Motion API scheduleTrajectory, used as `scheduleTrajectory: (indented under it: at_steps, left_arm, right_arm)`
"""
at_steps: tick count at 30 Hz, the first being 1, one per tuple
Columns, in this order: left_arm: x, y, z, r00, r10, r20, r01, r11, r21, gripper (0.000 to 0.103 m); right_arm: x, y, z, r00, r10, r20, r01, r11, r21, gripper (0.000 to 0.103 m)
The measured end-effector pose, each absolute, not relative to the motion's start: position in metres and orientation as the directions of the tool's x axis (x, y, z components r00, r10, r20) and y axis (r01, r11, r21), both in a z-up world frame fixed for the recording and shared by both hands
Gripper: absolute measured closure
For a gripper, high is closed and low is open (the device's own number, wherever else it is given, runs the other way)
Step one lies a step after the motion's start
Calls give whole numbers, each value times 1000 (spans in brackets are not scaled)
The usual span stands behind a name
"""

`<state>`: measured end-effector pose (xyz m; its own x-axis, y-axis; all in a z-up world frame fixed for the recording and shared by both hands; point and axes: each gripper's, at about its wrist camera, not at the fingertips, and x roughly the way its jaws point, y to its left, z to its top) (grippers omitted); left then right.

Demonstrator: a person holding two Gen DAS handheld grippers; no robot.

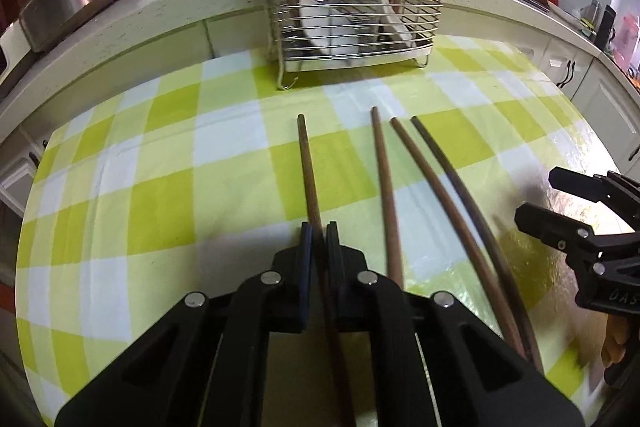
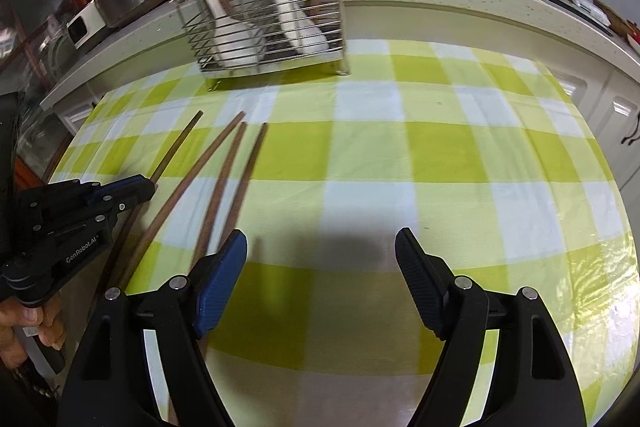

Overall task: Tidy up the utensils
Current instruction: 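Close the right tool on a wooden chopstick while the left tool grasps another chopstick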

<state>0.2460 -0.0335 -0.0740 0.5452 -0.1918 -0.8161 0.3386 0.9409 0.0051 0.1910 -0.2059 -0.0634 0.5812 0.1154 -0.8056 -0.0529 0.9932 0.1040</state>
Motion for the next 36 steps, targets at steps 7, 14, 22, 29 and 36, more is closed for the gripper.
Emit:
scheduleTrajectory:
  at_steps: [7, 14, 22, 29, 36]
  left_arm:
    - [242, -12, -74, 554, -187, -811, 303, 953, -13, 96]
    - [240, 5, -74, 561, -192, -805, 282, 959, -32, 96]
    - [238, 7, -74, 561, -189, -806, 281, 959, -29, 95]
    - [236, 4, -75, 563, -184, -806, 292, 956, -15, 89]
    - [236, 1, -75, 565, -164, -809, 285, 958, 5, 96]
  right_arm:
    - [196, -190, -65, 569, 104, -815, -70, 994, 78, 31]
    - [202, -181, -69, 559, 80, -826, -71, 996, 49, 31]
    - [202, -173, -70, 569, 40, -821, -88, 996, -12, 43]
    - [200, -169, -67, 577, 58, -815, -115, 993, -11, 76]
    - [199, -175, -66, 581, 81, -810, -104, 994, 25, 90]
